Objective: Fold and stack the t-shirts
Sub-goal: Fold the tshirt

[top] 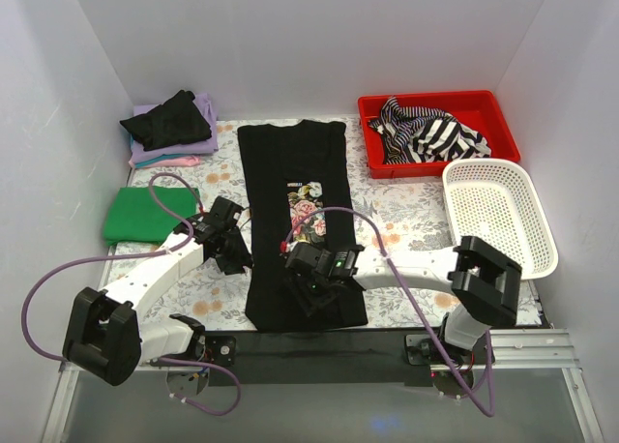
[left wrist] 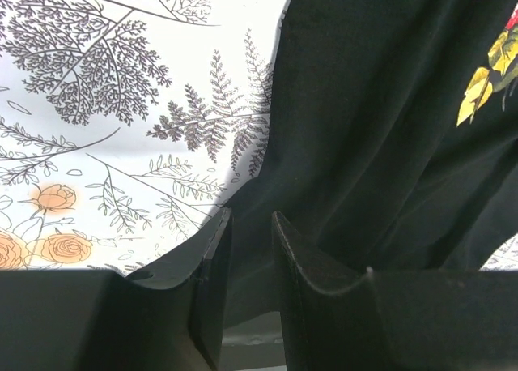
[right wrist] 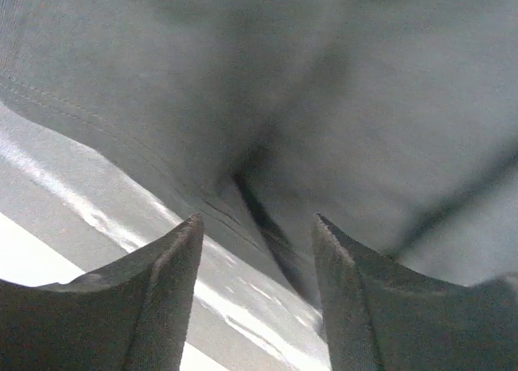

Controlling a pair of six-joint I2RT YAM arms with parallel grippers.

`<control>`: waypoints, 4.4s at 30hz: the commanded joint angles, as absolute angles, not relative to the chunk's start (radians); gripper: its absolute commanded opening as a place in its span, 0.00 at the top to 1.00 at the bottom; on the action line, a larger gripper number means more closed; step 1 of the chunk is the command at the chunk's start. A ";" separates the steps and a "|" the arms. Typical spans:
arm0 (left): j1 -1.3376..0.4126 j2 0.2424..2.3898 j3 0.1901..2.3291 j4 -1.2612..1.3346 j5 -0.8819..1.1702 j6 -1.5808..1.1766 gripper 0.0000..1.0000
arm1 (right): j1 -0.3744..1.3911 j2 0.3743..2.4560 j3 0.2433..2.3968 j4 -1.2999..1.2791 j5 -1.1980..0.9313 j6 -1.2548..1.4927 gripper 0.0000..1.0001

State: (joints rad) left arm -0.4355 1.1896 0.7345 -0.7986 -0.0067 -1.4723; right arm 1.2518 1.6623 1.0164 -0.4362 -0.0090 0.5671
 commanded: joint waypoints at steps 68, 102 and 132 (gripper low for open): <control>-0.669 0.928 0.413 -0.851 0.049 -1.939 0.53 | 0.911 0.976 0.377 -0.295 -0.181 0.739 0.27; -0.750 0.861 0.380 -0.859 0.166 -1.954 1.00 | 0.914 0.968 0.394 -0.342 -0.176 0.749 0.99; -0.756 0.880 0.423 -0.956 0.215 -1.879 0.73 | 0.940 0.922 0.388 -0.417 -0.192 0.749 0.31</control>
